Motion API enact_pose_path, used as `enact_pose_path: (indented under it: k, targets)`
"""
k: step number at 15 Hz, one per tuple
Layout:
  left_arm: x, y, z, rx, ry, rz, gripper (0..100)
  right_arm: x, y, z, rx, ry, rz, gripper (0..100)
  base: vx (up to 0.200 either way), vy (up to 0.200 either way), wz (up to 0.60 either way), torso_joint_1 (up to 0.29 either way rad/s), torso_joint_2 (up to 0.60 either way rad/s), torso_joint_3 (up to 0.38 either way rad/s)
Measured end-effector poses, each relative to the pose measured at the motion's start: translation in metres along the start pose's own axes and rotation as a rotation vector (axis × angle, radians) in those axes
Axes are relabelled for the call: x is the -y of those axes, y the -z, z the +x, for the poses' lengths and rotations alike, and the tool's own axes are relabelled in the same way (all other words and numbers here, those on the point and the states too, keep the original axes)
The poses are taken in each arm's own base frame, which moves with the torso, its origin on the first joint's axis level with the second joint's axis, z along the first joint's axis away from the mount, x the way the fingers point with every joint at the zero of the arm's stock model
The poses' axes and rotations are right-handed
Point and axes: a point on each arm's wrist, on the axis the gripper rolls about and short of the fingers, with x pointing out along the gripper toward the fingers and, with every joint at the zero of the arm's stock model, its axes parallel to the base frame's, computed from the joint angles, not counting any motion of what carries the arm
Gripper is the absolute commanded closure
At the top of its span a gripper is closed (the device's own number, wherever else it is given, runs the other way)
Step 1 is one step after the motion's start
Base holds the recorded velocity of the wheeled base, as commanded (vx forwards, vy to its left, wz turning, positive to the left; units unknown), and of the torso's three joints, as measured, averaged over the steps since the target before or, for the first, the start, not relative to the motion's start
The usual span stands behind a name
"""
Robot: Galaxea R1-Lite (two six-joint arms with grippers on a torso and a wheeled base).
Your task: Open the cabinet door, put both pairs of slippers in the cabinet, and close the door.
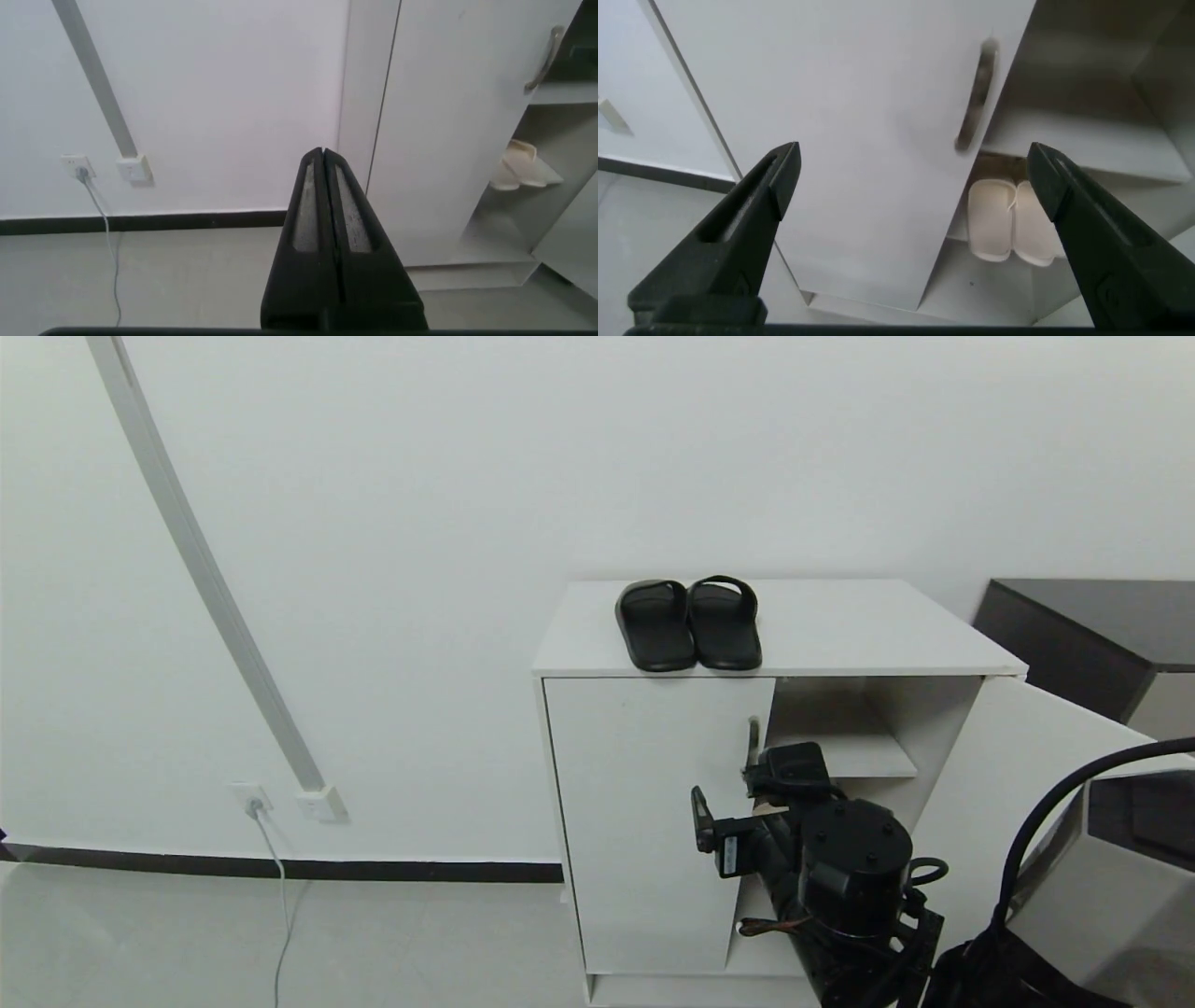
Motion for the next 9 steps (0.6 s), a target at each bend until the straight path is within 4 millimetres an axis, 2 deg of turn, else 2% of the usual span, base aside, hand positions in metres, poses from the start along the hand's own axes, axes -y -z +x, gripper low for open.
enact_pose_path:
  k: [9]
  targets:
    - [0.0,0.0,0.0,0.0,0.001,0.0,100,-0.0001,0.0001,0.0001,0.0,0.0,0.0,0,0.0,0.0,0.0,0.238,-0.56,-0.327]
